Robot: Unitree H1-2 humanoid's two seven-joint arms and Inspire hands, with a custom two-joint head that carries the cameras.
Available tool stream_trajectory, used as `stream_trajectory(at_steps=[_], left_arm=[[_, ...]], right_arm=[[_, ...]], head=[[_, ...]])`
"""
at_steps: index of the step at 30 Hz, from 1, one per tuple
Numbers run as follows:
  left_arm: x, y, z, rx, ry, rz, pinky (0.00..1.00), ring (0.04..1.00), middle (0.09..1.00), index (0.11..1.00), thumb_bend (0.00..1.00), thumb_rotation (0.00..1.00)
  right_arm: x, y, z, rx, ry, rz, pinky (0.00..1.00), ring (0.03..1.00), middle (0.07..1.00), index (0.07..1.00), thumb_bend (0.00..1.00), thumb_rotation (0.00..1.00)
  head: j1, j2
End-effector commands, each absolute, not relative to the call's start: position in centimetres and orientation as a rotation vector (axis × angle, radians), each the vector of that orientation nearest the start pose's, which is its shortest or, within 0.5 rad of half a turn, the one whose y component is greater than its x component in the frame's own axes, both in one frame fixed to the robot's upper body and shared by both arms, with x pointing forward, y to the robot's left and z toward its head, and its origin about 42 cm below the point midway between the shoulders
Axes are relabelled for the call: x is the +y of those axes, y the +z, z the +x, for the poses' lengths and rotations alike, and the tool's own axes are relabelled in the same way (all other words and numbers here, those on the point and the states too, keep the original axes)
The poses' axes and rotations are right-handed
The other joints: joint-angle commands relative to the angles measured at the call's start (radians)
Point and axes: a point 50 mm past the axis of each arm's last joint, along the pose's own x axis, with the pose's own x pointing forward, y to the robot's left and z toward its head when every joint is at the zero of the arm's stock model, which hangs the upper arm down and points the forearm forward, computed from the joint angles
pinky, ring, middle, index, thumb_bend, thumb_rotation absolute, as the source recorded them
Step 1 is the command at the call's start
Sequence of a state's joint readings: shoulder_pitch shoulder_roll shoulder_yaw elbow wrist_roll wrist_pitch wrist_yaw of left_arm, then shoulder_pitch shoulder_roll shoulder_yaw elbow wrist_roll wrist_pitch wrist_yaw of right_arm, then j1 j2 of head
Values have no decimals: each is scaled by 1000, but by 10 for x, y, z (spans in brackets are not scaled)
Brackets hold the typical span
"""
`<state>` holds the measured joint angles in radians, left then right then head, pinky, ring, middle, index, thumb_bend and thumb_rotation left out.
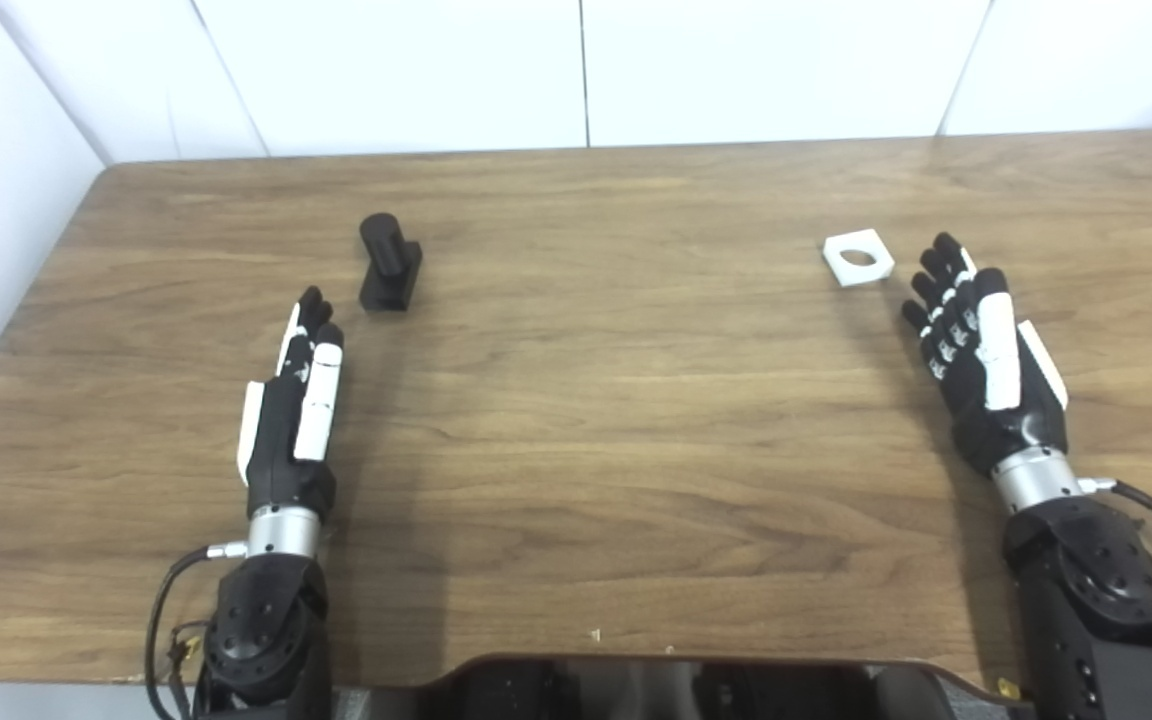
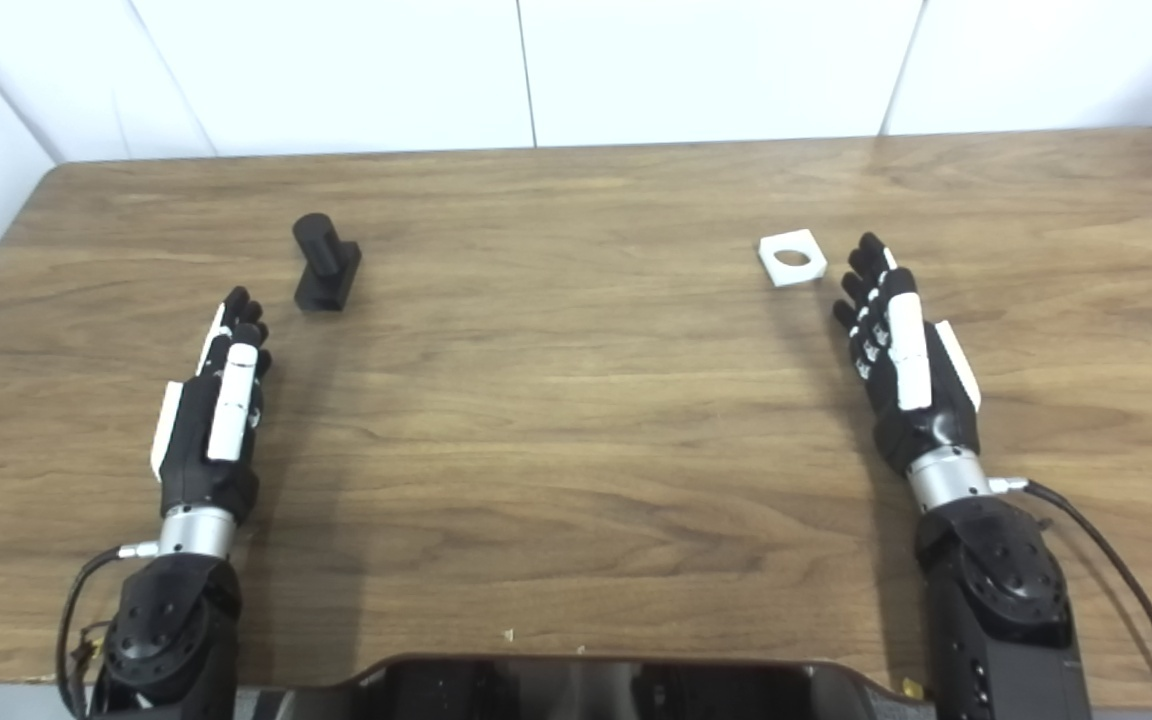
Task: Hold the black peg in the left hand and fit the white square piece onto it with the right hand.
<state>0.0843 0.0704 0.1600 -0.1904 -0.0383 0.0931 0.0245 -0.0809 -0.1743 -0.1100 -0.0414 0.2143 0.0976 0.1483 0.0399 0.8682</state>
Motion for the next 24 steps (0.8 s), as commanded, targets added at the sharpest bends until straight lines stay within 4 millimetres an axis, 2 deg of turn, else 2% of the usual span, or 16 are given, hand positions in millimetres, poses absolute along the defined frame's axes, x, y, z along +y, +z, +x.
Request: stream_trajectory(at_steps=[1,4,8,14,17,18,19,21,24], left_arm=[[283,139,263,-84,188,90,1000,1000,1000,999,515,792],[282,139,263,-86,195,116,1000,1000,1000,987,522,784],[280,137,262,-85,210,129,1000,1000,1000,973,488,723],[277,141,262,-74,263,260,1000,1000,993,963,493,660],[274,144,265,-51,325,325,936,954,952,940,539,541],[273,146,268,-37,371,396,933,952,950,939,541,536],[272,148,271,-29,403,446,878,918,927,913,589,458],[271,155,280,-13,459,553,858,908,919,896,652,341],[272,164,292,0,488,642,870,928,924,894,697,305]], right_arm=[[-280,139,307,-76,59,62,1000,1000,1000,989,585,997],[-281,139,307,-75,54,64,1000,1000,1000,986,591,987],[-282,139,306,-76,55,58,1000,1000,1000,982,598,986],[-282,138,307,-71,66,50,1000,1000,1000,986,599,993],[-283,138,308,-70,65,44,1000,1000,1000,979,602,994],[-283,138,309,-68,66,45,1000,1000,1000,979,602,994],[-283,137,309,-66,68,45,1000,1000,1000,981,607,992],[-283,137,310,-65,66,52,1000,1000,1000,982,609,982],[-283,137,310,-65,67,58,1000,1000,1000,984,604,975]], head=[[1,0],[2,0],[10,-2],[16,-3],[16,-3],[18,-4],[19,-4],[20,-6],[17,-8]])
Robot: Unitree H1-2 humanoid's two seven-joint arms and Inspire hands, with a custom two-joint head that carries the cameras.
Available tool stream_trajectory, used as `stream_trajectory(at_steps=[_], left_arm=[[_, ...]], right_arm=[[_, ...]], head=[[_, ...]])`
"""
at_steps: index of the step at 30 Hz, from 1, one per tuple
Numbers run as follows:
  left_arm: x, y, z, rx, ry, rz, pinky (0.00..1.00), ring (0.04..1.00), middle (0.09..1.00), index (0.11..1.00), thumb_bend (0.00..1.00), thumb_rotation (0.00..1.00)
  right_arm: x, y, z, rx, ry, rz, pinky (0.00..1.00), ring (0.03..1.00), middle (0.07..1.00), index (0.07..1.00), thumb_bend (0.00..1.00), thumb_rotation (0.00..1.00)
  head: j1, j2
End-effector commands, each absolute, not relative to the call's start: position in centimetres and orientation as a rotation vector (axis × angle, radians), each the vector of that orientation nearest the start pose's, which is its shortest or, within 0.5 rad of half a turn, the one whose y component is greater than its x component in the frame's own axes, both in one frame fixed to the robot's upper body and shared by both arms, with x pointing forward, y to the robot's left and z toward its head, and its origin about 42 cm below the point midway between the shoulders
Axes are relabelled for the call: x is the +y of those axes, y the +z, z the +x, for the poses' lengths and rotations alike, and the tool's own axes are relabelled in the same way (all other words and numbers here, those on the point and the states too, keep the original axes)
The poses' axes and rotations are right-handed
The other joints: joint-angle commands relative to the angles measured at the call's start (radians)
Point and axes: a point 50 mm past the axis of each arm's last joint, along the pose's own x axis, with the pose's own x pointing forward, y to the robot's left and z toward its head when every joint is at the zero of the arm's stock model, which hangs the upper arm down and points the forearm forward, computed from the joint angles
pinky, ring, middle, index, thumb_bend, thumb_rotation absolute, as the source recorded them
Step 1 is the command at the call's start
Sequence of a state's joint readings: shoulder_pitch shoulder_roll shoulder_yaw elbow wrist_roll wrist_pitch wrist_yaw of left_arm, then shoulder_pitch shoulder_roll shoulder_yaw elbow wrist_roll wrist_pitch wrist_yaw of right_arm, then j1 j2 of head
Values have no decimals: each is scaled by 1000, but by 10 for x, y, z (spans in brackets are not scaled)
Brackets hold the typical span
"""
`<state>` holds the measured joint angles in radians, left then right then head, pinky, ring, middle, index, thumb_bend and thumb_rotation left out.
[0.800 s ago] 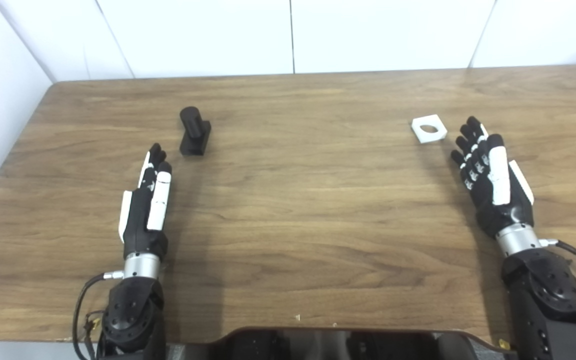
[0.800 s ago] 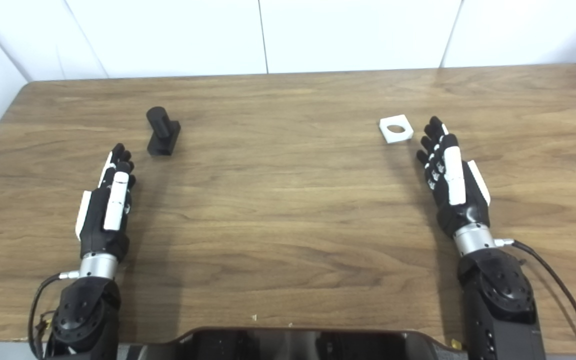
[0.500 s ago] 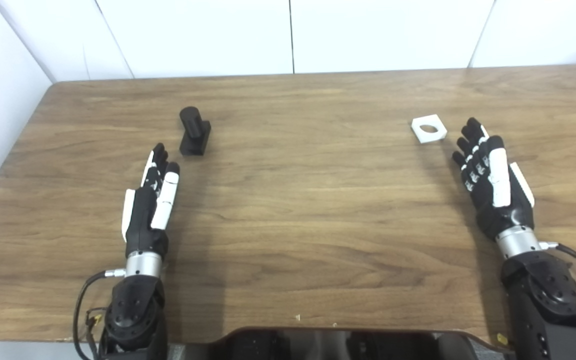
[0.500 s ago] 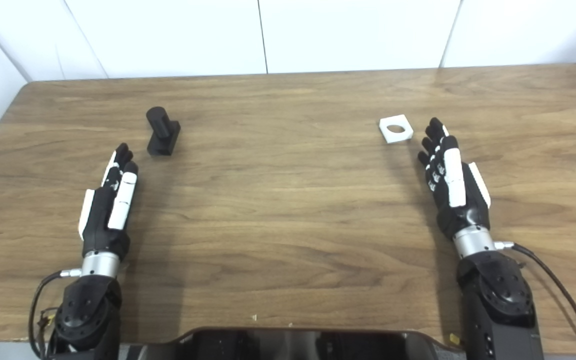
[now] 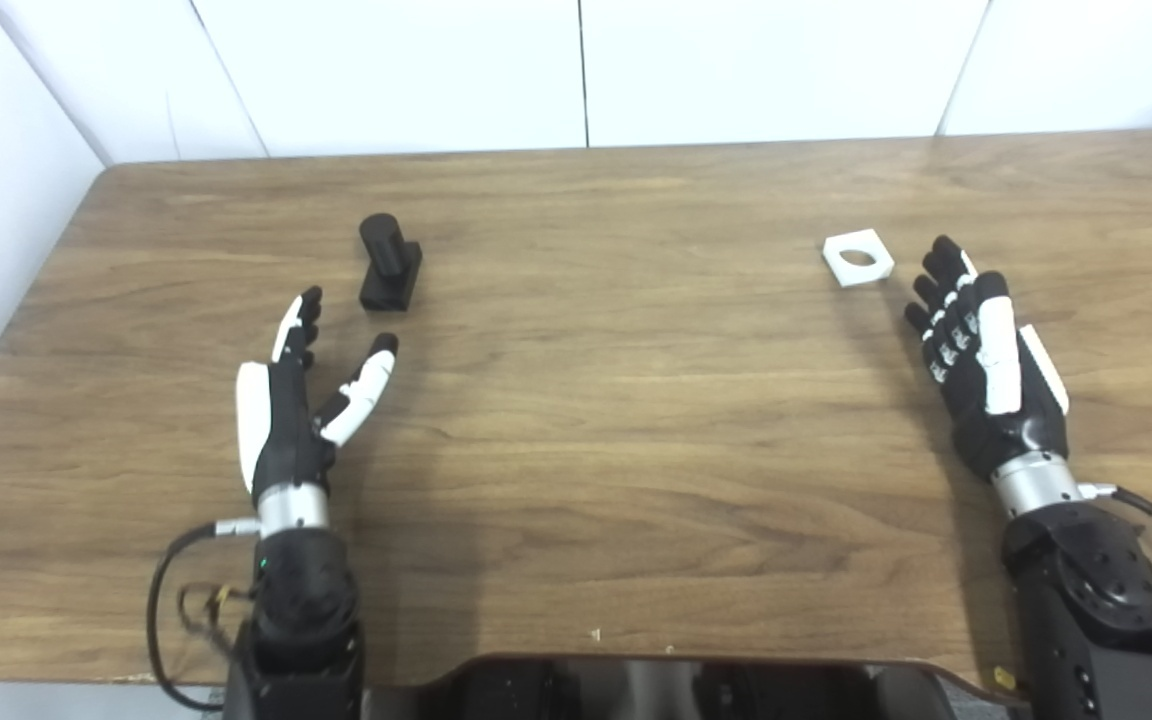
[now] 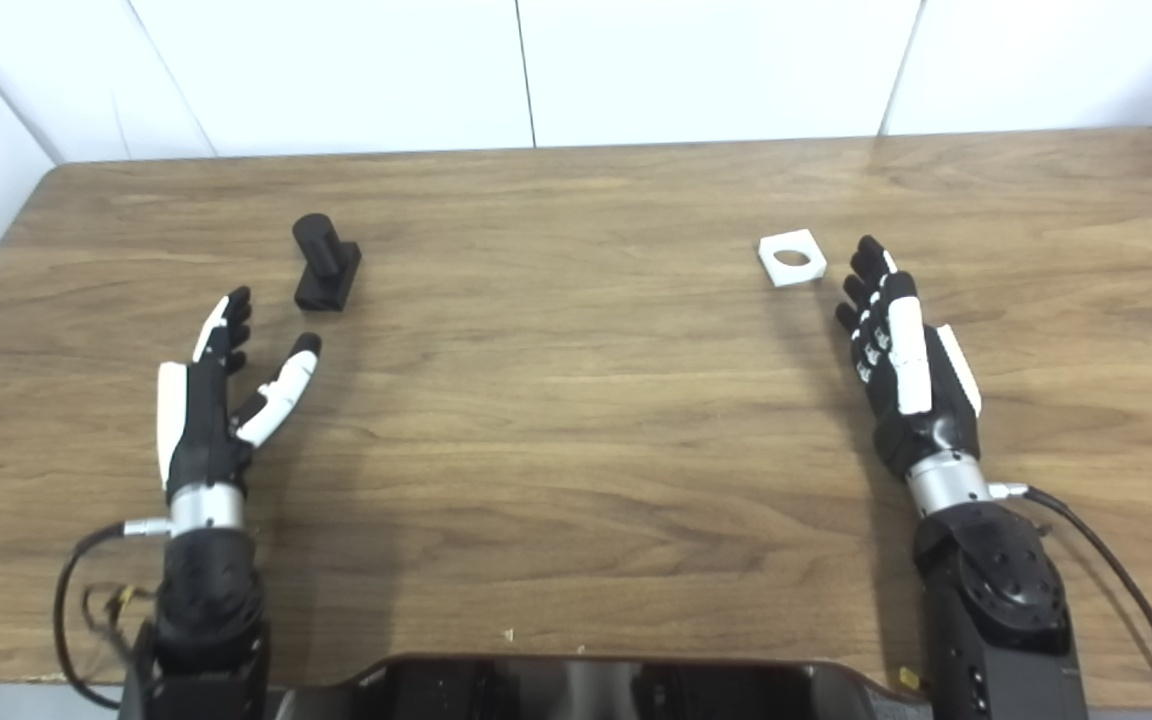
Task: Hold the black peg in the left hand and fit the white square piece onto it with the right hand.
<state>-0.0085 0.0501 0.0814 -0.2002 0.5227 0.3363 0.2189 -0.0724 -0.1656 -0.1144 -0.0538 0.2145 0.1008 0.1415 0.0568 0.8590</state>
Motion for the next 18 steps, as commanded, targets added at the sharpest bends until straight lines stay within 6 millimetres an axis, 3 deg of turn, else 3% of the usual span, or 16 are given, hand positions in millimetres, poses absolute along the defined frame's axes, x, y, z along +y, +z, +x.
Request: stream_trajectory(at_steps=[1,10,18], left_arm=[[272,169,298,-2,497,682,866,934,927,892,708,310],[273,184,331,17,519,923,879,983,936,867,784,350],[269,184,358,54,513,1038,898,995,948,854,753,419]], right_arm=[[-283,137,310,-64,73,55,1000,1000,1000,984,601,976],[-284,134,311,-64,77,60,1000,1000,1000,988,607,977],[-283,135,311,-67,80,65,1000,1000,1000,997,580,985]], head=[[1,1],[4,-3],[-3,-4]])
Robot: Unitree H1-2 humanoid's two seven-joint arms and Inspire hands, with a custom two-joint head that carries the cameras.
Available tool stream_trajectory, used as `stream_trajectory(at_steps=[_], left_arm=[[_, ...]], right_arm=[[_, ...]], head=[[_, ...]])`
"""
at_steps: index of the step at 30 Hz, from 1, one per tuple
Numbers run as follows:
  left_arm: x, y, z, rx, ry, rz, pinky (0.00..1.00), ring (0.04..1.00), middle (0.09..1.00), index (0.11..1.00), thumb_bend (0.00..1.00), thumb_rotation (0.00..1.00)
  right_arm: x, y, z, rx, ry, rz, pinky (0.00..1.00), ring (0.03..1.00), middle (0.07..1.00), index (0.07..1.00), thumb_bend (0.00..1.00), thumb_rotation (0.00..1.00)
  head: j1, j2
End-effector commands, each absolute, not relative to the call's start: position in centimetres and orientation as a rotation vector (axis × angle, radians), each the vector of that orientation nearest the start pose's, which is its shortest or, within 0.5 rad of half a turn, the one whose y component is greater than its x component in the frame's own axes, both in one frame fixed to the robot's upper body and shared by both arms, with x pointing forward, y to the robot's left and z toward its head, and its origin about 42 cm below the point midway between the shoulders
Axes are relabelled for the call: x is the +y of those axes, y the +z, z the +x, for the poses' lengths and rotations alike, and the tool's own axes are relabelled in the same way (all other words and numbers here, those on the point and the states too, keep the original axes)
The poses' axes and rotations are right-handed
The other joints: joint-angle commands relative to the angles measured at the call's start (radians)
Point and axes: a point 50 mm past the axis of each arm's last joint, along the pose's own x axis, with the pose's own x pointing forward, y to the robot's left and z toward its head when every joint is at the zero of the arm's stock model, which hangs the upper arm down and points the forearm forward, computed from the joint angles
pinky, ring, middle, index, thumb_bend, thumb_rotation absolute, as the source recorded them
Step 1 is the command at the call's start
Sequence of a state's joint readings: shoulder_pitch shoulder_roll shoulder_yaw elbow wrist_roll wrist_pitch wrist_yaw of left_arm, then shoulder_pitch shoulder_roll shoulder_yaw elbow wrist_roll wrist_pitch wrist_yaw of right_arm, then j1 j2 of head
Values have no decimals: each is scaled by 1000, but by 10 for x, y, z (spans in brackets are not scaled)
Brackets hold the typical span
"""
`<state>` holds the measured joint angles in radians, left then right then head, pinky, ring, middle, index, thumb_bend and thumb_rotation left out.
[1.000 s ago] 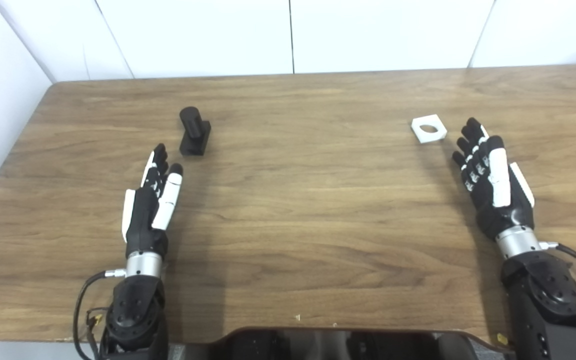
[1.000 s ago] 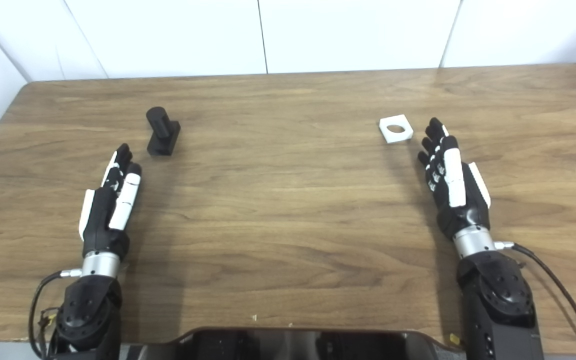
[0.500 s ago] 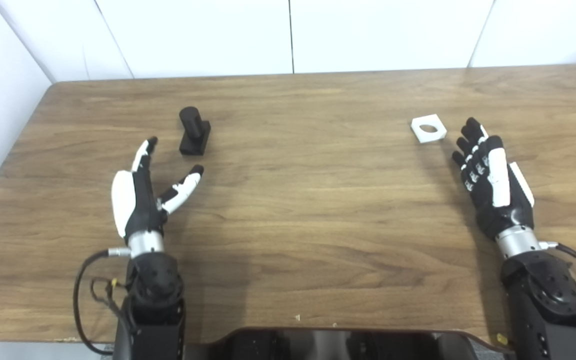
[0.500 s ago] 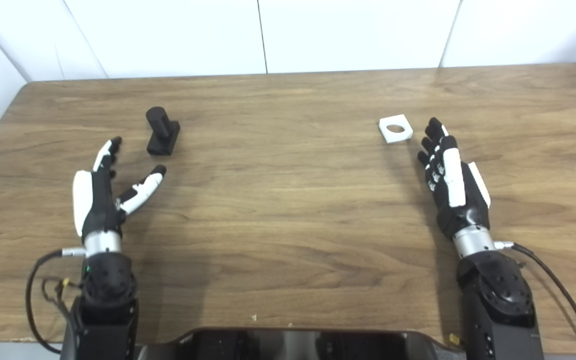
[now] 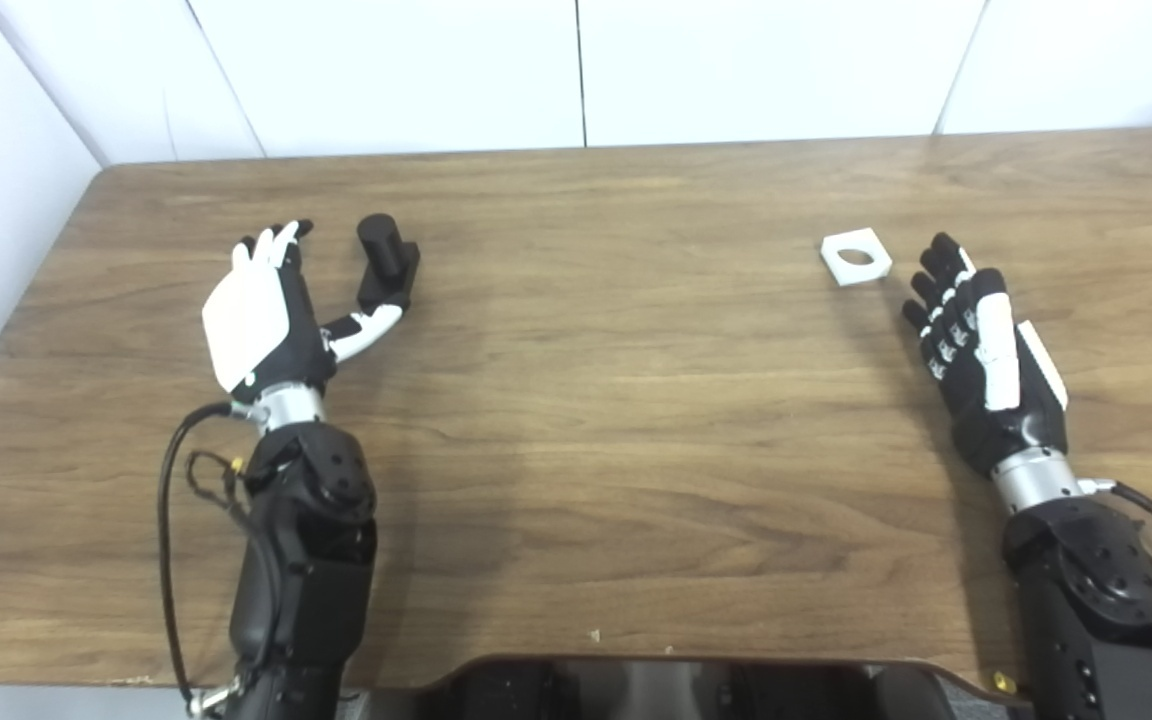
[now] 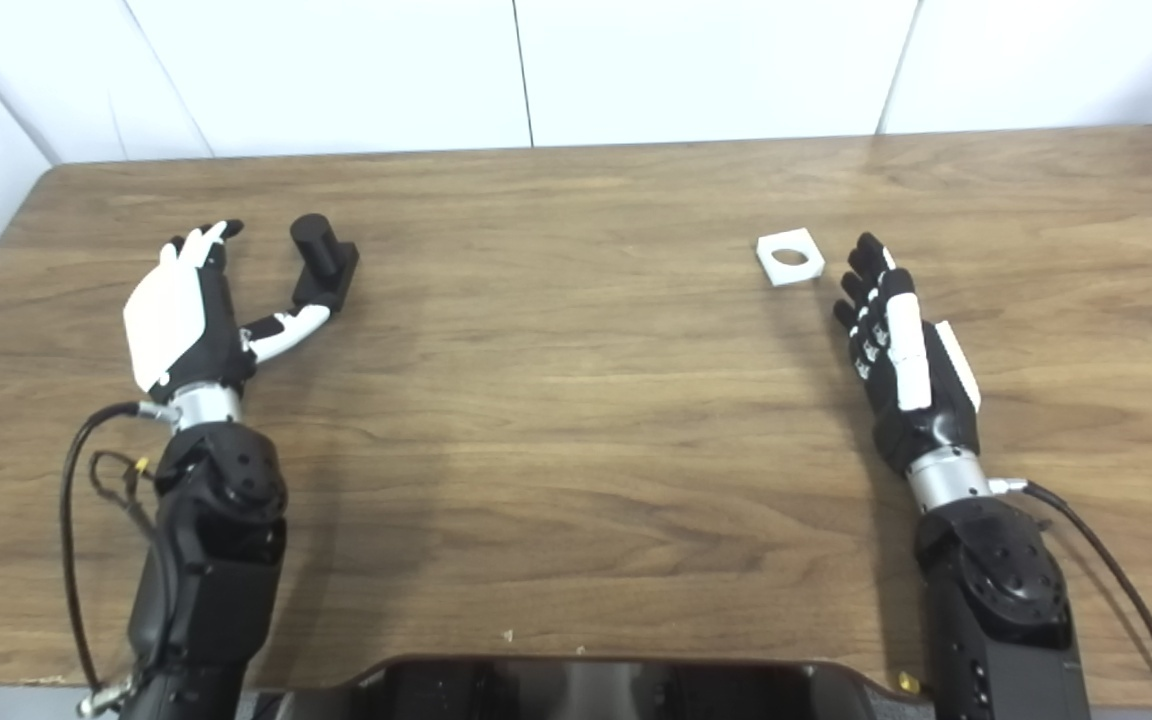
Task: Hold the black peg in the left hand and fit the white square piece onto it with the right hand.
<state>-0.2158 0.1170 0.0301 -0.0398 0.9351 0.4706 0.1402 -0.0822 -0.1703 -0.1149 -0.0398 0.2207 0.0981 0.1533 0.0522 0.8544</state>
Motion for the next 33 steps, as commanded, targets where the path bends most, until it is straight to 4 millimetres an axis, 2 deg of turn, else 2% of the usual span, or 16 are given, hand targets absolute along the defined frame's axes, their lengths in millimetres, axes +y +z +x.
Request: stream_trajectory(at_steps=[1,9,16,24,33], left_arm=[[269,183,362,58,512,1049,898,995,948,846,751,425],[273,184,393,111,486,1118,937,998,946,801,740,513],[273,185,406,131,480,1150,937,986,939,803,746,560],[270,183,413,137,476,1182,943,976,926,775,750,566],[261,177,404,114,470,1246,947,974,918,741,760,519]], right_arm=[[-283,135,311,-67,81,65,1000,1000,1000,997,577,987],[-283,134,311,-63,81,69,1000,1000,1000,994,574,982],[-281,134,311,-54,69,69,1000,1000,1000,977,602,964],[-281,133,310,-55,74,68,1000,1000,1000,983,593,972],[-279,134,310,-50,83,62,1000,1000,1000,989,580,994]], head=[[1,0],[0,-3],[-4,-3],[-11,-3],[-5,1]])
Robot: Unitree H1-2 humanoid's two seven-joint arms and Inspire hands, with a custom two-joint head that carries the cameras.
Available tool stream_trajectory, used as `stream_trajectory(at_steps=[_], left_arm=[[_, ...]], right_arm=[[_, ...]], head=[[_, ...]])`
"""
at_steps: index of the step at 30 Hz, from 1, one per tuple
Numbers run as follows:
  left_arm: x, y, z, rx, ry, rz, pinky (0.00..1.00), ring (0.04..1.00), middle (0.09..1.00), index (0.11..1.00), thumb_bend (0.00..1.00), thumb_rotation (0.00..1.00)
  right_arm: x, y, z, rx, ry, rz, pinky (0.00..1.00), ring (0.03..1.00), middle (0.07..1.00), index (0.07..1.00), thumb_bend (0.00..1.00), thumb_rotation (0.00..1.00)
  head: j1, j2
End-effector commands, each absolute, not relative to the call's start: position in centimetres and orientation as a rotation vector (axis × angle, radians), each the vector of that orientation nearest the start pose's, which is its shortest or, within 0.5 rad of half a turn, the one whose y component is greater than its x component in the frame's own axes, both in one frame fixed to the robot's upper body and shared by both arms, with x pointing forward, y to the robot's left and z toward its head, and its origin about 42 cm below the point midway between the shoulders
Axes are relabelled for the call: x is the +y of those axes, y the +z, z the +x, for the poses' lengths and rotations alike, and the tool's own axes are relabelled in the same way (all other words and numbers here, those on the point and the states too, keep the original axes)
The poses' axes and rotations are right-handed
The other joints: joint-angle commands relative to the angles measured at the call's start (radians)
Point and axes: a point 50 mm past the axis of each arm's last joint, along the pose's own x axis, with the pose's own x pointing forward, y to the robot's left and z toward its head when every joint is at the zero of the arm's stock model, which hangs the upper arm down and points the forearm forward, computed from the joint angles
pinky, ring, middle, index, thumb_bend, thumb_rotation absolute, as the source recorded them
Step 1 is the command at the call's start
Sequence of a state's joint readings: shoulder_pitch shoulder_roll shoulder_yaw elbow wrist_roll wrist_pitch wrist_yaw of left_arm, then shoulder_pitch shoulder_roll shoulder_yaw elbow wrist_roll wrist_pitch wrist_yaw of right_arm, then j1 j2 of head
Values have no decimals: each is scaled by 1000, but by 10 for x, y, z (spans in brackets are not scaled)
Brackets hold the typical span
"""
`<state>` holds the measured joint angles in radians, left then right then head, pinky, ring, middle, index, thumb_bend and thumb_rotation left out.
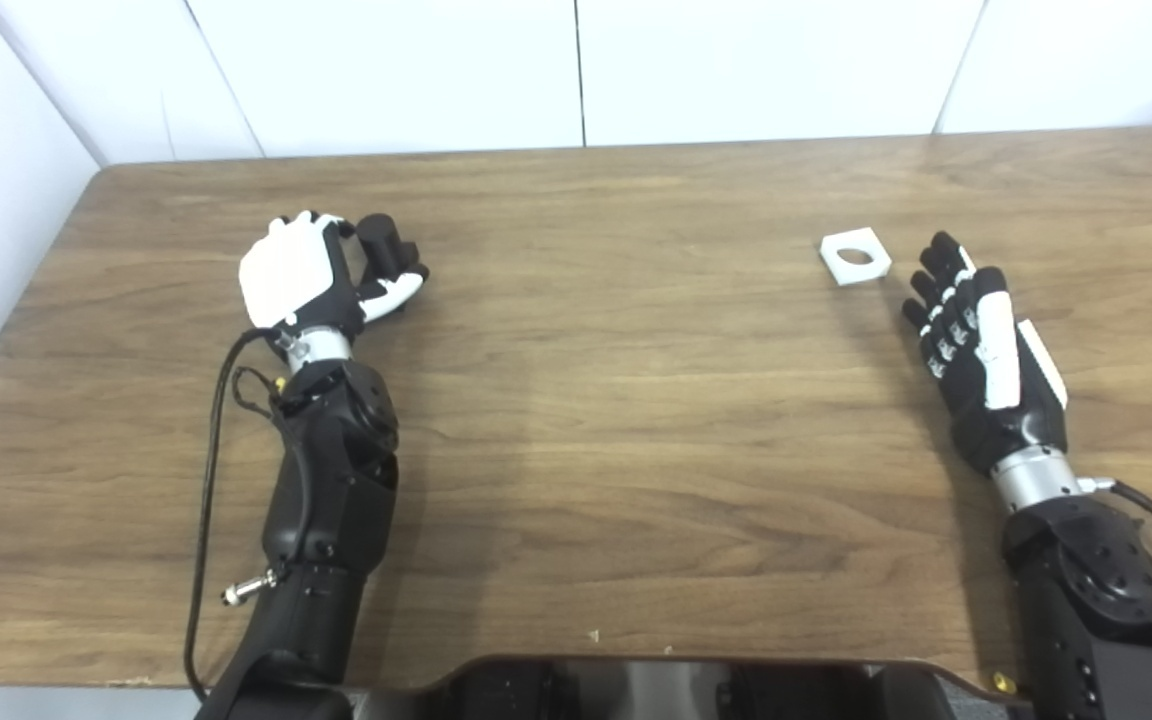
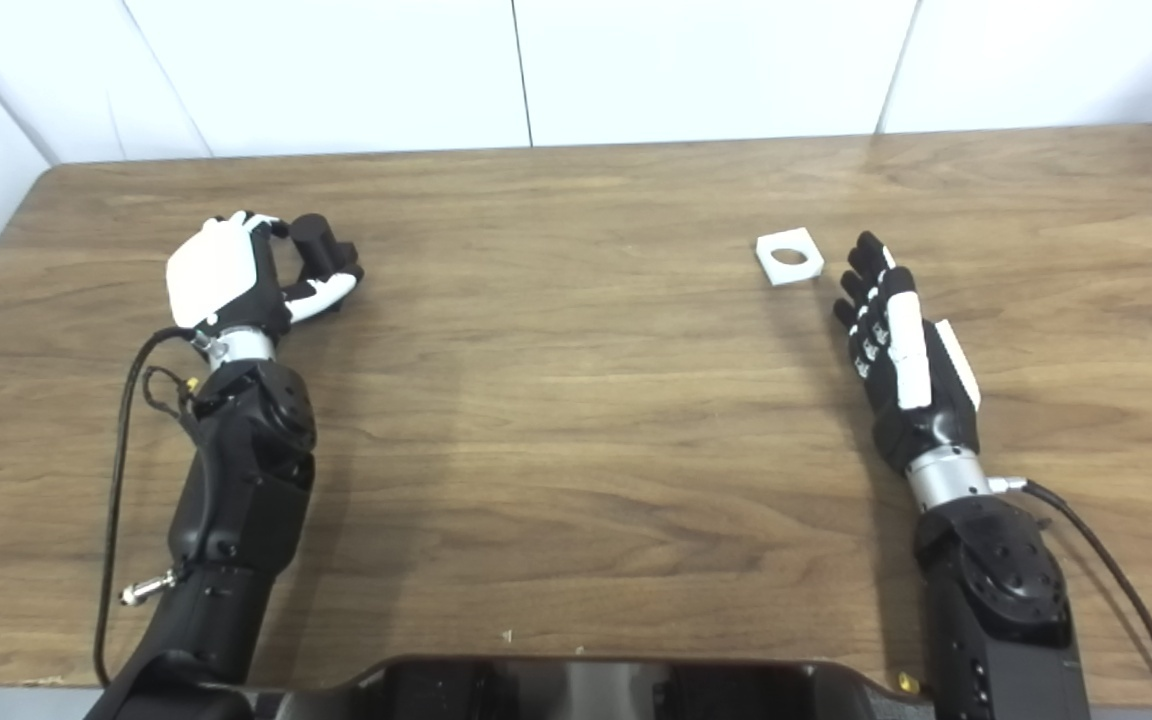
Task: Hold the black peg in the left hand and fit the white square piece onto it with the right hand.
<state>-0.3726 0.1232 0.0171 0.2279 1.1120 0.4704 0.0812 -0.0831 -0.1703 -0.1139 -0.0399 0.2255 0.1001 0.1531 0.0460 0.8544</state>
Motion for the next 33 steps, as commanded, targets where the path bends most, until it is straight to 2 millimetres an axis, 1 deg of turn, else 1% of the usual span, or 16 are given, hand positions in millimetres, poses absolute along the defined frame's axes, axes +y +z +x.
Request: stream_trajectory(at_steps=[1,5,13,20,27,28,30,32,33], left_arm=[[260,176,403,113,470,1251,946,975,918,741,761,515],[257,168,398,112,462,1279,948,978,922,740,756,478],[253,156,390,106,456,1360,953,979,913,733,779,443],[252,150,387,136,448,1367,969,991,923,735,752,420],[253,148,385,142,453,1362,950,988,914,672,727,394],[254,148,385,143,455,1360,947,986,909,641,723,371],[254,147,385,141,459,1358,944,985,905,621,719,354],[254,147,384,132,464,1356,928,978,890,574,696,314],[254,146,384,127,466,1351,925,977,887,566,692,306]], right_arm=[[-279,134,310,-50,85,60,1000,1000,1000,989,579,997],[-278,134,309,-52,88,53,1000,1000,1000,990,584,1000],[-280,134,305,-44,92,50,1000,1000,1000,994,589,1000],[-284,134,303,-45,93,54,1000,1000,1000,1000,589,1000],[-284,136,303,-43,101,60,1000,1000,1000,1000,580,1000],[-285,136,303,-44,103,59,1000,1000,1000,1000,585,1000],[-285,136,303,-46,105,56,1000,1000,1000,1000,587,999],[-286,136,303,-48,109,54,1000,1000,1000,1000,585,993],[-286,136,303,-47,108,54,1000,1000,1000,1000,584,992]], head=[[2,3],[-1,7],[-1,15],[3,18],[6,20],[5,21],[4,22],[3,23],[4,23]])
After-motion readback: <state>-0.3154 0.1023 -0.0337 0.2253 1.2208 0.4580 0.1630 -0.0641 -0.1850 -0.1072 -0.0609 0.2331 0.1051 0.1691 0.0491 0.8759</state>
